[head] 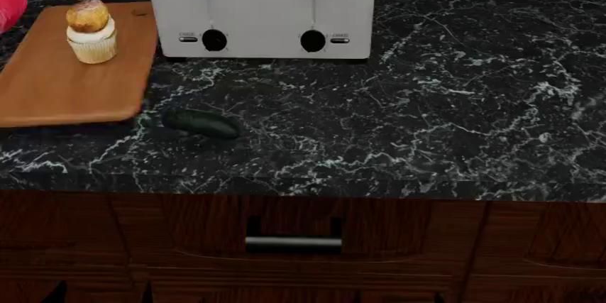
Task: Clear the non-vegetable object off the cutting board and place the vegetables onto it.
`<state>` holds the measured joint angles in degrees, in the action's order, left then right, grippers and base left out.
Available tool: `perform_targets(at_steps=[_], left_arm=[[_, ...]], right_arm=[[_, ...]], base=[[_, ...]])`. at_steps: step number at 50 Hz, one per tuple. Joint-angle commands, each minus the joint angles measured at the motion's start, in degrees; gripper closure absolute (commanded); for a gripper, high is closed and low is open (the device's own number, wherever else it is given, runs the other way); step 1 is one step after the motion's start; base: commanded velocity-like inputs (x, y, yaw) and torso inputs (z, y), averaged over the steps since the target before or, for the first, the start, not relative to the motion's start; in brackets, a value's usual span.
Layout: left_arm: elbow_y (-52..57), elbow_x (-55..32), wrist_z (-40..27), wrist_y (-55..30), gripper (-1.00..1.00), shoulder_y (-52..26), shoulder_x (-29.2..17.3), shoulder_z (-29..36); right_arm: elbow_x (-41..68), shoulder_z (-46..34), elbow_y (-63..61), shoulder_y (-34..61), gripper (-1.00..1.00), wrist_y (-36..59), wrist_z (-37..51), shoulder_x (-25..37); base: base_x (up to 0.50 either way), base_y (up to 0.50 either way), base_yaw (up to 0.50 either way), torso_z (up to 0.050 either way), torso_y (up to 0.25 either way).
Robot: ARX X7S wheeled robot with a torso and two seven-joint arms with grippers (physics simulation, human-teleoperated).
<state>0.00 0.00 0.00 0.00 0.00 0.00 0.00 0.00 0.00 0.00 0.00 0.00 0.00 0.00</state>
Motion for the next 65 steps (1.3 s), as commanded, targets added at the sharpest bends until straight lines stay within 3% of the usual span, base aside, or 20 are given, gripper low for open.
perform_targets(at_steps=[1, 22, 65], left_arm=[[0.7, 0.0, -0.6, -0.4, -1.0, 0.3, -0.4, 0.6], [0.0, -3.7, -4.0, 1.3, -1.0, 0.3, -3.6, 4.1], [-0.1, -5.8, -7.3, 1.7, -1.0, 0.1, -6.4, 7.6]], right_arm=[[0.0, -3.1, -0.3, 0.0, -1.0, 0.2, 3.1, 2.5], [4.6, -5.1, -0.3, -0.4, -1.0, -1.7, 5.0, 4.4], [6.4, -8.3, -0.2, -0.1, -1.0, -2.1, 8.1, 6.9]], base=[[0.0, 0.0, 0.0, 0.0, 0.0], [0.0, 0.0, 0.0, 0.0, 0.0], [0.0, 0.5, 0.0, 0.0, 0.0]])
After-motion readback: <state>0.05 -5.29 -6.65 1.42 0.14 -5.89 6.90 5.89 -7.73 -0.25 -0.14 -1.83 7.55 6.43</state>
